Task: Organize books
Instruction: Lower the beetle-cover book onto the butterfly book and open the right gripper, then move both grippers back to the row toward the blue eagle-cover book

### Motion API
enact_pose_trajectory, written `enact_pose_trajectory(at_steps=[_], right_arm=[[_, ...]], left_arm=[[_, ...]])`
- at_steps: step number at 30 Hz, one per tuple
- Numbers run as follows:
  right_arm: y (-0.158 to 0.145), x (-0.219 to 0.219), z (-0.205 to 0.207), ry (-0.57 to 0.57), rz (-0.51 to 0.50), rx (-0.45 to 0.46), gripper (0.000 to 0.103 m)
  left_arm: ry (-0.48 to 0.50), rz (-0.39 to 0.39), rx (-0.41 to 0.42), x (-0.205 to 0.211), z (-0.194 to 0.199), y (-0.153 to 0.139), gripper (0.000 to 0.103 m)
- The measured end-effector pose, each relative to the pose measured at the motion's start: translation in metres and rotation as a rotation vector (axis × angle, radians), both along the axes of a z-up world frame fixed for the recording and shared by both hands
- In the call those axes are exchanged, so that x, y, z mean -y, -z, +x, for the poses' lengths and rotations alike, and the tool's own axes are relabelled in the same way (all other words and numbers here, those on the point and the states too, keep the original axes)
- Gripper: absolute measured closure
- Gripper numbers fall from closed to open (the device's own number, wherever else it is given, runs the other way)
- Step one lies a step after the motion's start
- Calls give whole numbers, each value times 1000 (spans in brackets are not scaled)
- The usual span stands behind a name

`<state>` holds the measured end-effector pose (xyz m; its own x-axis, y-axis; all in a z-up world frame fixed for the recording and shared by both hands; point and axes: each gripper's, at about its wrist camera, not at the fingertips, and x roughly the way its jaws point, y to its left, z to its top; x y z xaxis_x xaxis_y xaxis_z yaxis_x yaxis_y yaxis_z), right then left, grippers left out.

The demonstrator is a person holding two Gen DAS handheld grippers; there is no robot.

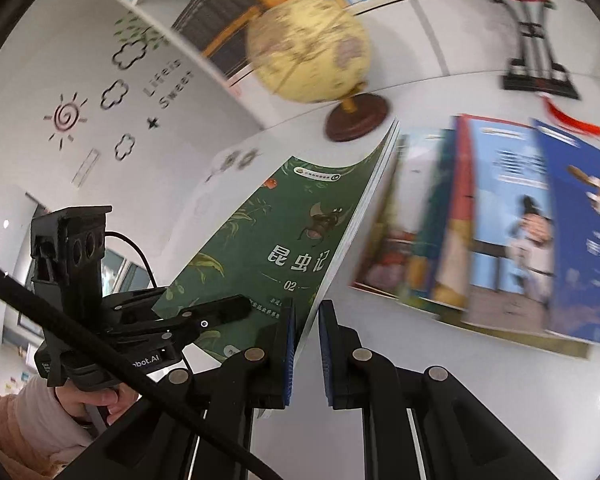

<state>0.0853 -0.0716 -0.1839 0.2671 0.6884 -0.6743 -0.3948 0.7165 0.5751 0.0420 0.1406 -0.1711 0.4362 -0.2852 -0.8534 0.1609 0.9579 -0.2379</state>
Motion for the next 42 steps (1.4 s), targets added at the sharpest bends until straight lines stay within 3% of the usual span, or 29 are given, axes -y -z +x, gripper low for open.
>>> enact_pose_trajectory(at_steps=[12, 24, 30, 33, 36, 38, 39, 42], right_arm=[[24, -117, 11, -128, -53, 2, 91], [64, -145, 18, -104, -139, -37, 91], [88, -141, 24, -39, -161, -113, 88], [98, -145, 27, -59, -169, -167, 87], [102, -148, 28, -71, -212, -189, 75], [104, -146, 30, -66, -169, -221, 54], [103, -145, 31, -56, -169, -222, 49], [100, -136, 35, -23, -168, -242, 46]], left_arm=[[-119, -4, -13, -84, -11, 32, 89], [-134, -55, -91, -107, 1, 67, 88], [-136, -3, -144, -107, 2, 80, 72], [-184, 31, -197, -115, 4, 87, 67], [-255, 43, -225, -129, 1, 90, 63], [-270, 45, -236, -136, -3, 90, 63], [-278, 55, -239, -138, -4, 91, 63], [-346, 78, -256, -150, -10, 92, 63]])
